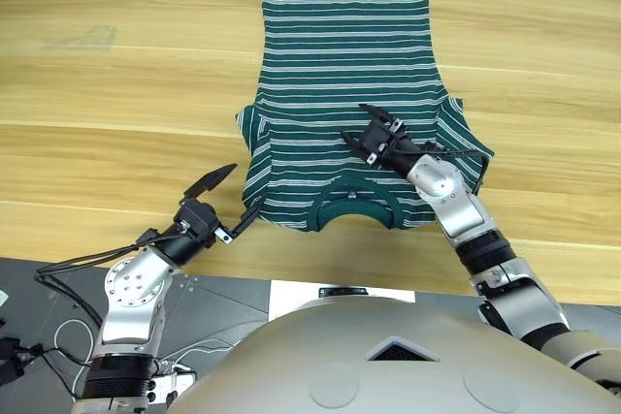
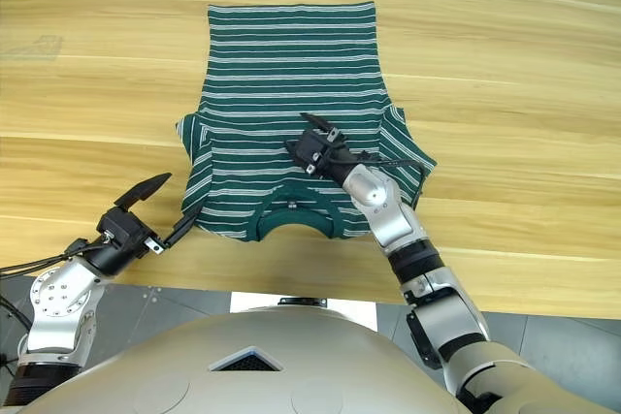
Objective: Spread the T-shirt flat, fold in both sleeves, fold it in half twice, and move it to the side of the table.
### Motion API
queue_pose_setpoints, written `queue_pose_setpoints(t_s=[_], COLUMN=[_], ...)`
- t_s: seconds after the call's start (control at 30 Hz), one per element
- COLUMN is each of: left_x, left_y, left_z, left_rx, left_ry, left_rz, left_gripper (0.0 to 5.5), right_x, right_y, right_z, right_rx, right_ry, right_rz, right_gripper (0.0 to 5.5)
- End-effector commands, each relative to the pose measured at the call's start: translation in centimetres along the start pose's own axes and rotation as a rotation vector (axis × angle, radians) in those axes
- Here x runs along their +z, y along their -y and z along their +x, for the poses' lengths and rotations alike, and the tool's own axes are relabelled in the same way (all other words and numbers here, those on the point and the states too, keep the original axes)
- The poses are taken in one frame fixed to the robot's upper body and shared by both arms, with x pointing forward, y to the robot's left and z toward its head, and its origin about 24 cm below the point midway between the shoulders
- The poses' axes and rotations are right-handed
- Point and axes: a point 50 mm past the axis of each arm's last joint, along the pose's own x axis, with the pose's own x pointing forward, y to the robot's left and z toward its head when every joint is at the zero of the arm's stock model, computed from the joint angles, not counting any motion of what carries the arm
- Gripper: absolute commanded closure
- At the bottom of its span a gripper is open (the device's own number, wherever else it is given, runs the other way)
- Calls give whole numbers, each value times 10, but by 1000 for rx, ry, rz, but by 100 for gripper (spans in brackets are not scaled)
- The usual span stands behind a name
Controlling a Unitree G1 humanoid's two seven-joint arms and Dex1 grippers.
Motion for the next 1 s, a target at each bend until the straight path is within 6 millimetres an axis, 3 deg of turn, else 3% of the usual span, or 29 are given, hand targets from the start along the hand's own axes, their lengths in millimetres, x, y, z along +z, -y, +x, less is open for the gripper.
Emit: queue_pose_setpoints(t_s=[0.03,0.23,0.37,0.63,0.73,0.83,1.0], left_x=[6,-2,-20,-24,-23,-26,-39], left_y=[-2,1,5,18,22,19,-11], left_z=[-12,-38,-19,29,36,39,33], left_rx=[-25,-136,-198,-294,-299,-246,60], left_ry=[-45,-247,-335,-267,-238,-245,-338], left_rz=[55,217,287,283,240,219,164], left_gripper=[206,206,206,206,206,206,206], right_x=[-19,-17,-13,-6,-6,-5,-5], right_y=[3,-7,-7,-16,-18,-19,-26], right_z=[-11,-17,-17,-12,-10,-11,-17], right_rx=[-20,14,22,46,46,40,53], right_ry=[-96,-110,-104,-81,-78,-67,-48], right_rz=[40,64,65,84,87,103,128], right_gripper=[257,257,257,257,257,257,257])
